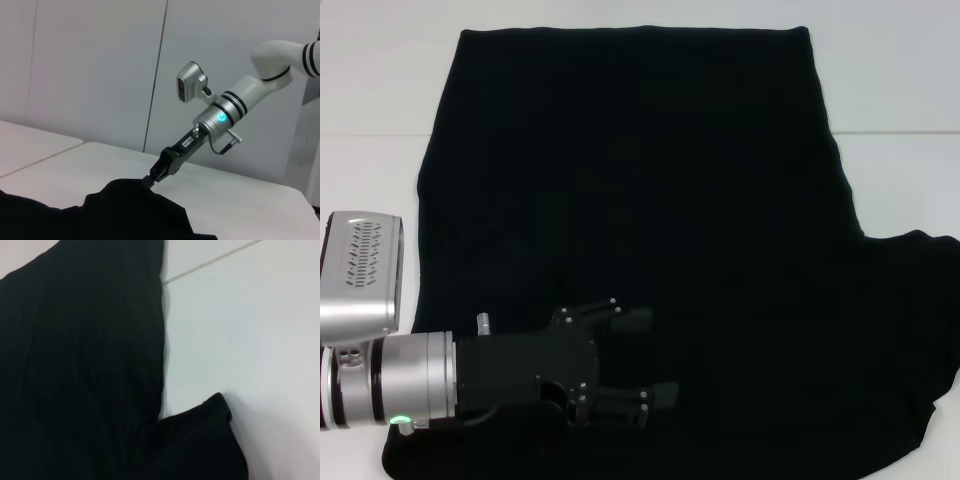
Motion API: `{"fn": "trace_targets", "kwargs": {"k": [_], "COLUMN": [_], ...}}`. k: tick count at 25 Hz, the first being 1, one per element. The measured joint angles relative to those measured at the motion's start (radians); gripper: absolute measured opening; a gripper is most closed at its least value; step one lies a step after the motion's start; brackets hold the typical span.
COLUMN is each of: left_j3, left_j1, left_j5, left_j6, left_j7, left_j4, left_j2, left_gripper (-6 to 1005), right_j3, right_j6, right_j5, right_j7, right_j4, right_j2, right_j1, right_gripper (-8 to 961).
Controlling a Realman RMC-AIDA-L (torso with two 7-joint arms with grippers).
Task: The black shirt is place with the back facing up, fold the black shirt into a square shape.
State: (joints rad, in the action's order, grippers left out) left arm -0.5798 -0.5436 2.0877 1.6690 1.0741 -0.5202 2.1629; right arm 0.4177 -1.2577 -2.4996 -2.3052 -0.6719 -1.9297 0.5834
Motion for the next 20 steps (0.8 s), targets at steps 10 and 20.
{"fn": "trace_targets", "kwargs": {"k": [10,20], "left_j3": [0.0,0.0], "left_j1": [-0.001,-0.007], "left_j5": [0.0,-0.004], "left_j6": [0.012,0.012], "left_j7": [0.02,0.021], "left_j4": [0.001,0.005], "left_j2": [0.0,0.0], "left_gripper": [919,920], "right_j3": [-0.001,0.006], "right_j6": [0.083,0.11], "right_j5": [0.006,0.041], "right_j7": [0.051,0.077], "right_j4": [0.017,0.035], "right_j2": [-0.012,-0.016], "right_j1": [0.011,0.032], "right_gripper": [24,24]}}
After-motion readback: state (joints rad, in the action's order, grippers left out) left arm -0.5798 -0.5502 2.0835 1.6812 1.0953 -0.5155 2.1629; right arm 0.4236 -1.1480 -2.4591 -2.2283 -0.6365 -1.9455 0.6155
